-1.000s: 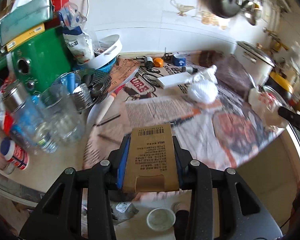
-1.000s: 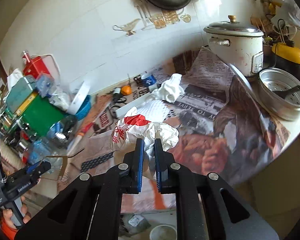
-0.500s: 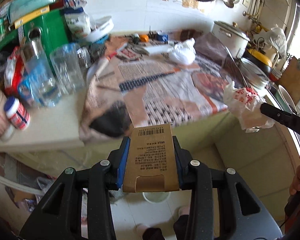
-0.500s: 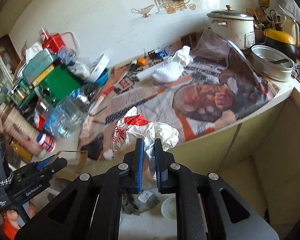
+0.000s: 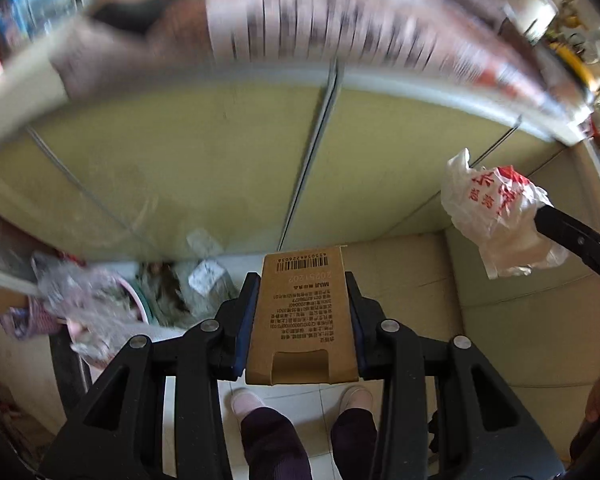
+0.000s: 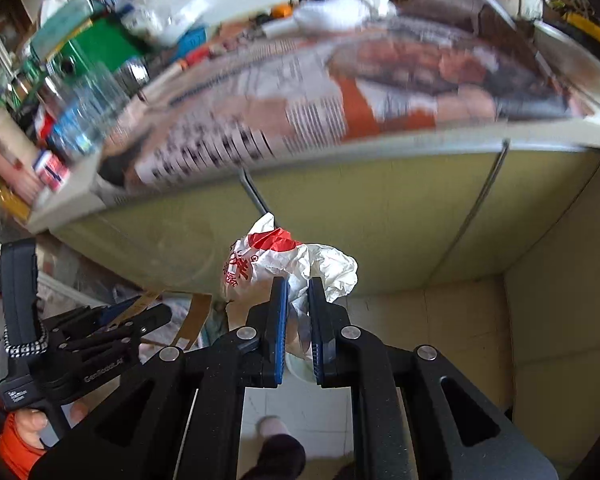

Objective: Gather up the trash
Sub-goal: 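Carry the box and bag down over the white bucket and release both, then raise both open tools back toward the counter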

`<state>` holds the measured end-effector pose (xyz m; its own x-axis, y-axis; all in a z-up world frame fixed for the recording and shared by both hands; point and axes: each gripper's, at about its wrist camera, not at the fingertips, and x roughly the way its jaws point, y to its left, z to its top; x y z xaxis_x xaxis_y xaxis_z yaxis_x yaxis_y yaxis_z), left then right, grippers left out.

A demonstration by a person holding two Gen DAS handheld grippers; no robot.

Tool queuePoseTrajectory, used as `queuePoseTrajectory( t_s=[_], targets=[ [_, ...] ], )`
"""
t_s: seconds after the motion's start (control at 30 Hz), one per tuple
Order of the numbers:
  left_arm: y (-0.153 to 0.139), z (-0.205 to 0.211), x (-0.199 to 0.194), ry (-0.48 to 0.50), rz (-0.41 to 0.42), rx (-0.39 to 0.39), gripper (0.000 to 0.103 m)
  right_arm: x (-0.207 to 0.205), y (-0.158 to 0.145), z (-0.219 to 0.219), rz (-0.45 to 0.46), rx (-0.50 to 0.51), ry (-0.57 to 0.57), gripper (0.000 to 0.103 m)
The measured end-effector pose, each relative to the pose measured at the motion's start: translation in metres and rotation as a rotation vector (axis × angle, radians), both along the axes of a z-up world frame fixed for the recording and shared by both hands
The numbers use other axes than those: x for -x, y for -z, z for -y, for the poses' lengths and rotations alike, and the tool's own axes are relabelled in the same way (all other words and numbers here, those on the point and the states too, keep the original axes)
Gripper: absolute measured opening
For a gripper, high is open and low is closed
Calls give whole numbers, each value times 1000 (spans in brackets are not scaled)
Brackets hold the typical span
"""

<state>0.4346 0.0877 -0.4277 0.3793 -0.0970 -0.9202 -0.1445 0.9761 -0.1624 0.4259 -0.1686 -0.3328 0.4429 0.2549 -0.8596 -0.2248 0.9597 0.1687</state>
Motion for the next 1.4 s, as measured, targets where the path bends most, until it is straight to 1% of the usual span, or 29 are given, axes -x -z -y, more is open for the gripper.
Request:
queuePoseTrajectory(
  t_s=[0.03, 0.13, 0.17, 0.23, 0.27, 0.33, 0.47, 0.57, 0.6, 0.63, 0.67, 0.7, 0.73, 0.77, 0.8, 0.9, 0.93, 0.97, 1.07, 1.23, 1.33, 1.4],
  targets=[
    [22, 3, -1, -11, -26, 8, 38, -1, 13, 1, -15, 6, -7, 10],
    [74, 11, -3, -31, -75, 29, 38, -6, 63, 7, -67, 15, -28, 10],
    [98, 14, -2, -37, -97, 31, 38, -8, 84, 9, -86, 18, -33, 10],
    [130, 15, -3, -39, -128, 44, 38, -10, 117, 12, -108, 28, -38, 10],
    [153, 15, -4, -44, -149, 50, 38, -11, 135, 13, -122, 29, -38, 10],
    [185, 14, -2, -55, -176, 59, 38, -14, 177, 15, -169, 14, -34, 10],
    [256, 10, -3, -64, -230, 90, 38, -17, 246, 11, -229, 1, -34, 10],
    [297, 12, -4, -54, -253, 98, 38, -18, 288, 8, -249, 15, -33, 10],
    [305, 14, -4, -49, -255, 103, 38, -19, 300, 6, -256, 15, -35, 10],
    [312, 13, -6, -45, -254, 105, 38, -21, 308, 4, -227, 71, -17, 10],
    [320, 14, -6, -39, -247, 101, 38, -22, 315, 1, -224, 76, -19, 10],
    [325, 14, -7, -36, -243, 91, 38, -23, 323, 0, -226, 74, -26, 10],
    [329, 15, -7, -36, -244, 84, 43, -24, 329, -1, -230, 69, -36, 12],
    [336, 15, -7, -31, -261, 89, 50, -30, 332, -1, -245, 52, -45, 14],
    [341, 13, -6, -34, -270, 88, 52, -31, 338, -1, -251, 56, -39, 14],
    [350, 7, -1, -49, -274, 99, 53, -34, 344, 3, -281, 24, -44, 30],
    [351, 5, 1, -53, -280, 98, 54, -33, 344, 3, -285, 27, -41, 40],
    [351, 4, 4, -56, -282, 95, 54, -33, 345, 7, -305, -11, -55, 44],
    [342, 0, 10, -65, -281, 78, 53, -31, 339, 6, -297, 3, -63, 44],
    [308, -5, 17, -70, -259, 58, 54, -27, 321, 6, -286, 12, -82, 44],
    [283, -9, 20, -73, -252, 44, 54, -22, 306, 7, -289, 33, -73, 44],
    [260, -9, 21, -75, -244, 48, 54, -19, 288, 9, -297, 31, -59, 44]
  ],
)
